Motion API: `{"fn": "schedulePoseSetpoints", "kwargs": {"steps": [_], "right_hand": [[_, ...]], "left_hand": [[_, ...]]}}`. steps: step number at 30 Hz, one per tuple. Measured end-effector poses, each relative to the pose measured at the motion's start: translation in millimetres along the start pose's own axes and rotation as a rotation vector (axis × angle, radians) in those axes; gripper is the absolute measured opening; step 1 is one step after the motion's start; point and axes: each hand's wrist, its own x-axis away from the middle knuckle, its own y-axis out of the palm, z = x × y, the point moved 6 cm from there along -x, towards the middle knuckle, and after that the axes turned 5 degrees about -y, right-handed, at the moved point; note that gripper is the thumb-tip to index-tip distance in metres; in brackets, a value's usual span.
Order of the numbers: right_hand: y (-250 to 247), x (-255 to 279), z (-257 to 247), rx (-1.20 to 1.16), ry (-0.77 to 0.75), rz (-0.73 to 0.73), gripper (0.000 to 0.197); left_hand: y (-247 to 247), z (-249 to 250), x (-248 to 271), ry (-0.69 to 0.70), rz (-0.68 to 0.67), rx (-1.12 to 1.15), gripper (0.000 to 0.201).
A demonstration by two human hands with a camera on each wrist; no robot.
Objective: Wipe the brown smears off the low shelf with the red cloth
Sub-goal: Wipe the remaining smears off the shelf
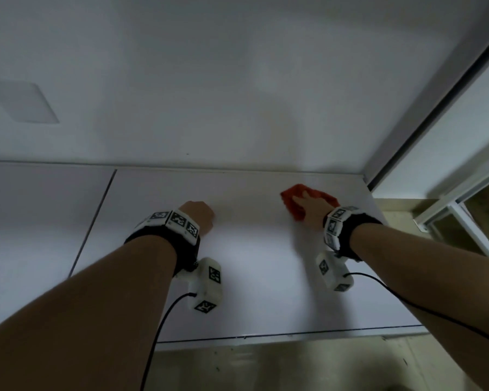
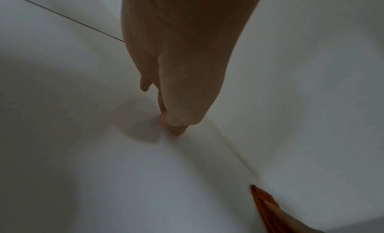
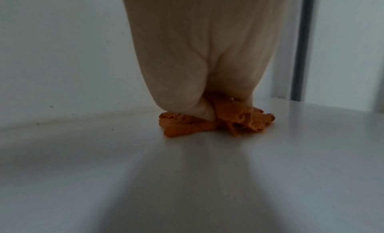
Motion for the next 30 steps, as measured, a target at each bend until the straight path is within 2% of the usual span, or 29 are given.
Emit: {"fn": "schedulePoseSetpoints", "kwargs": {"steps": [1, 3, 4, 6, 9, 11, 17, 21, 25, 30], "right_hand": [[-1, 0, -18, 0.049, -0.059, 0.019, 0.039], [-2, 0, -66, 0.157, -0.255, 0.086, 0.054], [3, -2, -86, 0.239, -0.34, 0.07, 0.057], [17, -16, -103, 0.346, -0.341, -0.057, 0.056], [22, -41, -111, 0.417, -0.248, -0.245, 0.065], [18, -53, -107, 0.396, -0.196, -0.299, 0.071], [-13, -43, -37, 0.308, -0.035, -0.21, 0.058], [-18, -15, 30, 0.259, 0.135, -0.251, 0.066], [-18, 11, 84, 0.22, 0.232, -0.239, 0.068], [-7, 56, 119, 0.111, 0.361, -0.25, 0.066]], "left_hand": [[-1, -1, 0, -0.006, 0.009, 0.01, 0.04], [-4, -2, 0, -0.024, 0.036, 0.032, 0.038], [-6, -3, 1, -0.037, 0.052, 0.039, 0.038], [-7, -4, 2, -0.081, 0.08, 0.061, 0.036], [-8, -6, 0, -0.135, 0.104, 0.117, 0.036], [-10, -5, -1, -0.149, 0.108, 0.138, 0.037], [-20, 25, -7, -0.087, 0.088, 0.127, 0.041], [-21, 56, -13, -0.036, 0.077, 0.094, 0.042], [-22, 85, -18, -0.008, 0.085, 0.1, 0.042], [-22, 112, -24, 0.039, 0.07, 0.173, 0.045]]}}
